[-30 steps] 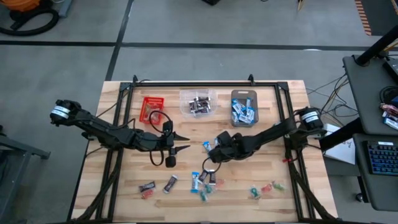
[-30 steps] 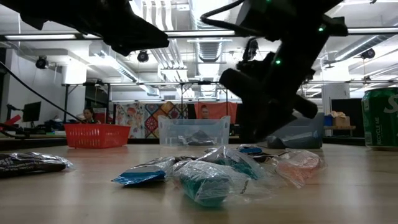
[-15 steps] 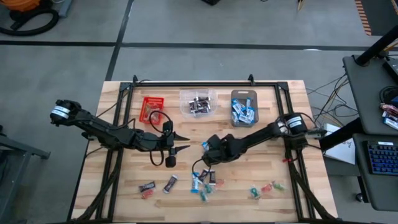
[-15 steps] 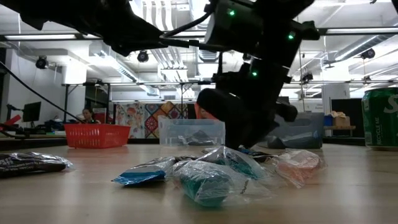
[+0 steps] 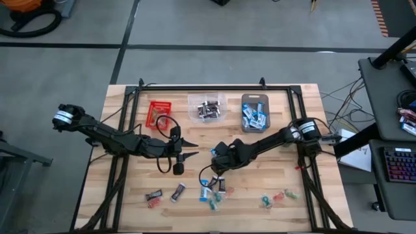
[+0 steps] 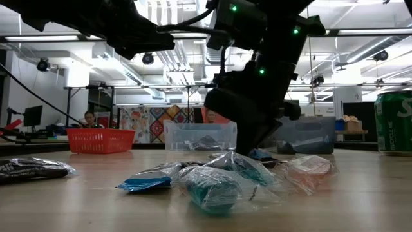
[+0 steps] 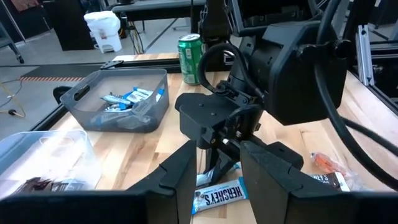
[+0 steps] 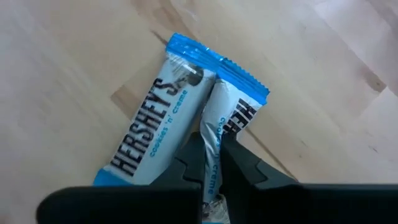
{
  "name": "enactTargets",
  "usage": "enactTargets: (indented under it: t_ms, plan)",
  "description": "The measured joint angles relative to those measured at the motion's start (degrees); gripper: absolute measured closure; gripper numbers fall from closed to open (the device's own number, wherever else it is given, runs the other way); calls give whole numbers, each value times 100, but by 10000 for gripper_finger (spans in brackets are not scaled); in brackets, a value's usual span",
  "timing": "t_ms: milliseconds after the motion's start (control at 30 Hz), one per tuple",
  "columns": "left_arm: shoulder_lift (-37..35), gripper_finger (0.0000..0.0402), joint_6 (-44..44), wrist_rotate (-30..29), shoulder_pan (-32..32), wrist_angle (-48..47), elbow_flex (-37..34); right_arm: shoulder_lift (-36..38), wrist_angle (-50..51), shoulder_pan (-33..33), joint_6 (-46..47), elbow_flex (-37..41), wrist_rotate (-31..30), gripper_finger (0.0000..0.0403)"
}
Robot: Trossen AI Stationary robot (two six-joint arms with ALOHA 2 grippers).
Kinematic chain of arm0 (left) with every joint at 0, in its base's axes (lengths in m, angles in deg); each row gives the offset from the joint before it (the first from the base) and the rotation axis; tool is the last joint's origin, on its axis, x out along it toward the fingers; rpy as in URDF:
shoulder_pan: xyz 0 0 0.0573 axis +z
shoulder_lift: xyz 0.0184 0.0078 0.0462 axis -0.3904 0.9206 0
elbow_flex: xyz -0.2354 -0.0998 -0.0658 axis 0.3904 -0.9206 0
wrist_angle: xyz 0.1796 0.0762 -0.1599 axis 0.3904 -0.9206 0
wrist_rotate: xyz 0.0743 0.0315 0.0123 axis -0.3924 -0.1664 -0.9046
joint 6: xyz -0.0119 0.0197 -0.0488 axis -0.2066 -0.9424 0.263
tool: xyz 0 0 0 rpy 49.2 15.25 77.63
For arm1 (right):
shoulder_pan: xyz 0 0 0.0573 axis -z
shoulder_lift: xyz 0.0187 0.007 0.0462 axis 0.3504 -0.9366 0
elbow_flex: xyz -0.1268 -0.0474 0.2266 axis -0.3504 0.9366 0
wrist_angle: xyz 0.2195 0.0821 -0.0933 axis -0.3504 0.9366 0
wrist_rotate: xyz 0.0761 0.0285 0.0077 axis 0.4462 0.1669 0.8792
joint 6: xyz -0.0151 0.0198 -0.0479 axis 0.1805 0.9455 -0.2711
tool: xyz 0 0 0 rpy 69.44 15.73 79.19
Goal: Sort candy
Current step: Put the white chocolate bar into the black bin
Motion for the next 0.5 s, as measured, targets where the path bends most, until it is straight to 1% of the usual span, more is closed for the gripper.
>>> enactTargets:
  t_ms: [200, 367, 500]
  plan:
    - [0, 294, 45, 2, 0, -17, 0, 484, 26, -7, -404, 7, -22, 386]
    - [0, 294, 165, 4, 0, -55, 0, 1069, 213, 30, -878, 5, -411, 386]
    - [0, 294, 331, 7, -2, -177, 0, 1590, 788, 233, -1028, 1, -846, 387]
